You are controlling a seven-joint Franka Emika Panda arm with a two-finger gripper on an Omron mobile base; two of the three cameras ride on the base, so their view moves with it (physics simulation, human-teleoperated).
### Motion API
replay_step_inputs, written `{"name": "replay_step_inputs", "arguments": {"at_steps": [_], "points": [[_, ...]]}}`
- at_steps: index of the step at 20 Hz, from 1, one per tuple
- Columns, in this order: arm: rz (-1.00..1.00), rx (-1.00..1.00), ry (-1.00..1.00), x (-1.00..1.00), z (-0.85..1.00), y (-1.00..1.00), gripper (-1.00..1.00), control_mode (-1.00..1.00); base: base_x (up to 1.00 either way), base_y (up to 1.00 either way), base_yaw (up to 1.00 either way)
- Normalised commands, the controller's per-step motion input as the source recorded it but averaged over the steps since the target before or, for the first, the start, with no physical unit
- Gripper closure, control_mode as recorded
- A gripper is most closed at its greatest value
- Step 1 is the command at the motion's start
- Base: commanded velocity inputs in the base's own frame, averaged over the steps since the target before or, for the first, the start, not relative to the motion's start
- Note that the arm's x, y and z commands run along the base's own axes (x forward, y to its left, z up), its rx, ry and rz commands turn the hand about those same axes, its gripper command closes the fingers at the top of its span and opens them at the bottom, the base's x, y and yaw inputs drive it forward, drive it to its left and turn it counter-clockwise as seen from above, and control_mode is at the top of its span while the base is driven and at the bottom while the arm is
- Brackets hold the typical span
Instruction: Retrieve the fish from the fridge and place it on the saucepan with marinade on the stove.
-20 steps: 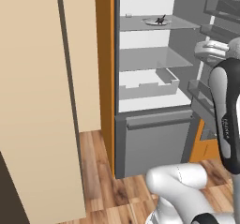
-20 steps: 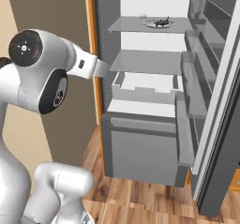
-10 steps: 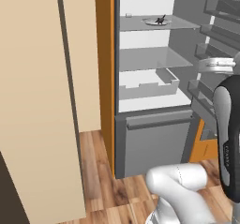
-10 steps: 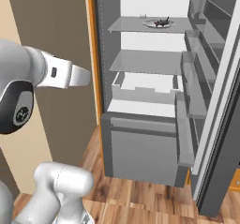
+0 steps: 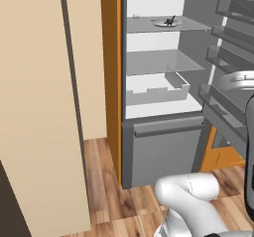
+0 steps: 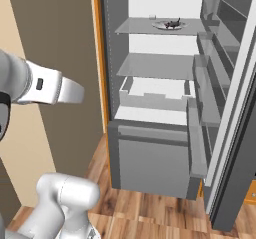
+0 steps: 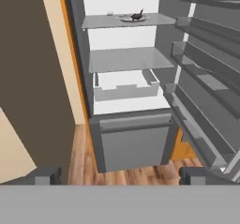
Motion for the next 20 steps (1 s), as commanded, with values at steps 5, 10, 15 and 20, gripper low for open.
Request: {"name": "replay_step_inputs", "arguments": {"at_steps": [5, 10, 15, 20], "points": [[0.0, 0.0, 0.13, 0.1, -0.09, 0.19, -1.0, -1.0, 0.0, 0.0, 0.0], [0.0, -0.02, 0.12, 0.05, -0.14, 0.1, -1.0, -1.0, 0.0, 0.0, 0.0], [0.0, -0.03, 0.04, 0.0, -0.16, 0.0, -1.0, -1.0, 0.0, 0.0, 0.0], [0.05, -0.02, 0.05, 0.02, -0.29, 0.0, -1.0, -1.0, 0.0, 0.0, 0.0]]}}
